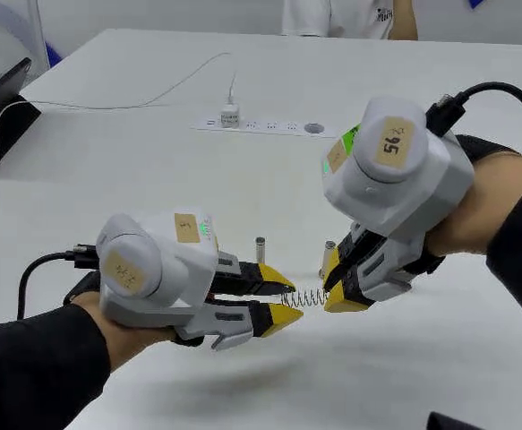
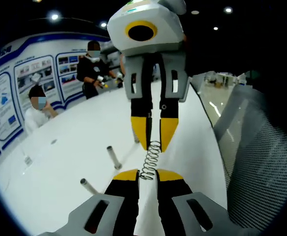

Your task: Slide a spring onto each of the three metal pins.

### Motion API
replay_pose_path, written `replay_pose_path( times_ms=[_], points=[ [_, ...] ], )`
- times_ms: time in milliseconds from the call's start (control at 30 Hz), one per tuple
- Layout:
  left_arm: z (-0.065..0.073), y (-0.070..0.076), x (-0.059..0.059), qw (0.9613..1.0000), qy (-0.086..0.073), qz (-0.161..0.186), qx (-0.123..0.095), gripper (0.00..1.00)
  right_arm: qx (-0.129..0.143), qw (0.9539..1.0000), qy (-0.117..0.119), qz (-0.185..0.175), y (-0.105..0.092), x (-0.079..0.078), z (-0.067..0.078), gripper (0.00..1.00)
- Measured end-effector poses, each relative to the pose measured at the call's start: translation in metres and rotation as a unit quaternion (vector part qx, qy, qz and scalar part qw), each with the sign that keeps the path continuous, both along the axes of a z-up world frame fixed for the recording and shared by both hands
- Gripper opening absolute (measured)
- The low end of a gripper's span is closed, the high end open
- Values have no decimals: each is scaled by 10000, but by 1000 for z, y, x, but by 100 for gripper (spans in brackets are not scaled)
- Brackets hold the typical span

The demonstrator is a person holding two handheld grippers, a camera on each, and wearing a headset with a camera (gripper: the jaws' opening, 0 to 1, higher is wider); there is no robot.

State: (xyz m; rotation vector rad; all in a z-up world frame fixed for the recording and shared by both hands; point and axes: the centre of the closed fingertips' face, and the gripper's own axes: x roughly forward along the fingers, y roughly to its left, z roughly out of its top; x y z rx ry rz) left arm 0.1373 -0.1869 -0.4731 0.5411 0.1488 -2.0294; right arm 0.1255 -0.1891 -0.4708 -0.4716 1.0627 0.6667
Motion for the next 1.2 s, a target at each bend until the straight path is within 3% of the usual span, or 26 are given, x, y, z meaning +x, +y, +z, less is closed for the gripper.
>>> replay_pose_path(
  times_ms=[467, 900, 1200],
  points=[
    [3, -3, -2, 9997, 212, -52, -80, 12, 89, 9996, -146, -202, 5, 3, 22, 12],
    [4, -3, -6, 9982, 579, -37, -123, 12, 266, 9979, -410, -431, 18, 11, 36, 12],
    [4, -5, -6, 9965, 831, 25, -109, 12, 358, 9962, -534, -585, 21, 16, 38, 12]
  ],
)
